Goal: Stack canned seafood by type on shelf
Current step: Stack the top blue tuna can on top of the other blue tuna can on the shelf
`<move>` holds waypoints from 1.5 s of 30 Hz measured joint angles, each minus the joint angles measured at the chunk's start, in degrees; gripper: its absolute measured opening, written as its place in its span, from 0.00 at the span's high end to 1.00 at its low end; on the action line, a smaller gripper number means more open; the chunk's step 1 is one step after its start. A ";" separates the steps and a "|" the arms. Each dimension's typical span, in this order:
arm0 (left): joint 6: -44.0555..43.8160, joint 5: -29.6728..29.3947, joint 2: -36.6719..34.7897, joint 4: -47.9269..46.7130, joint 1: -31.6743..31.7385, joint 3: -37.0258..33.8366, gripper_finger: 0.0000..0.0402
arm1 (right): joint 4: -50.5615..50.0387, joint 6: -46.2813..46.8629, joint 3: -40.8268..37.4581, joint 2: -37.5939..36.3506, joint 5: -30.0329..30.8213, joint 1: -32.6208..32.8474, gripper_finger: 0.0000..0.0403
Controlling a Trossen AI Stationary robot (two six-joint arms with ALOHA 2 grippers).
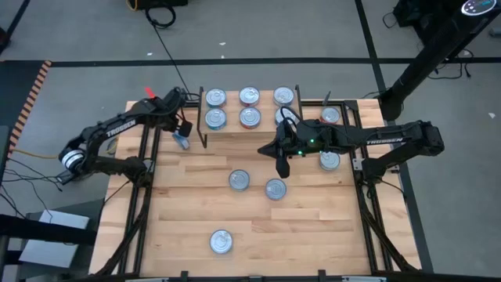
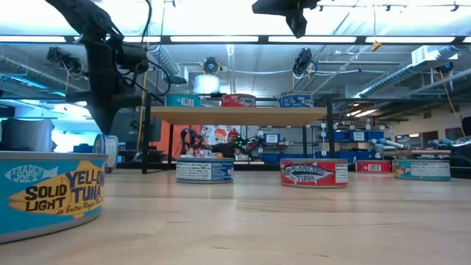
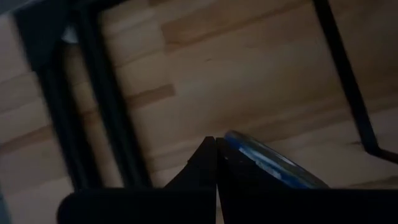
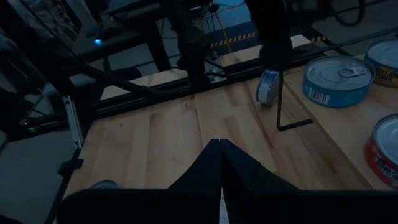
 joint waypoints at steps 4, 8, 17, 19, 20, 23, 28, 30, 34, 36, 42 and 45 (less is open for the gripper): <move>2.22 2.93 2.12 1.42 -0.28 0.00 1.00 | 0.04 -0.50 0.00 0.00 -0.01 -0.18 0.97; 2.58 6.34 2.29 1.39 -1.26 0.00 1.00 | 0.02 -0.24 0.00 0.00 -0.02 -0.17 0.96; 1.91 10.54 2.25 -0.35 -6.41 0.00 1.00 | -0.02 -0.23 0.00 0.00 -0.42 0.21 0.97; 1.23 11.31 2.25 -1.34 -8.12 0.00 1.00 | -0.07 -0.21 0.00 0.00 -0.42 0.21 0.96; 1.05 11.62 2.25 -1.66 -9.08 0.00 1.00 | -0.18 -0.21 0.00 0.00 -0.42 0.19 0.96; -0.14 12.52 2.25 -2.37 -12.34 0.00 1.00 | -0.28 -0.21 0.00 0.00 -0.44 0.20 0.97; -3.84 11.88 1.55 -2.45 -16.82 -0.02 1.00 | -0.31 -0.21 0.00 0.00 -0.44 0.21 0.97; -5.39 11.24 0.27 -2.51 -17.97 -0.02 1.00 | -0.31 -0.19 0.00 0.00 -0.46 0.21 0.96; -9.34 10.97 -4.45 -3.57 -19.06 0.27 1.00 | -0.31 -0.19 0.00 0.00 -0.48 0.21 0.96; -11.88 11.16 -7.02 -5.86 -19.60 1.14 1.00 | -0.33 -0.19 0.00 0.00 -0.49 0.21 0.97; -25.33 12.19 -12.87 -7.90 -25.23 4.63 0.95 | -0.32 -0.19 0.00 0.00 -0.61 0.15 0.96; -33.91 8.88 -13.40 -7.85 -28.73 5.85 0.86 | -0.31 -0.19 0.00 0.00 -0.74 0.01 0.96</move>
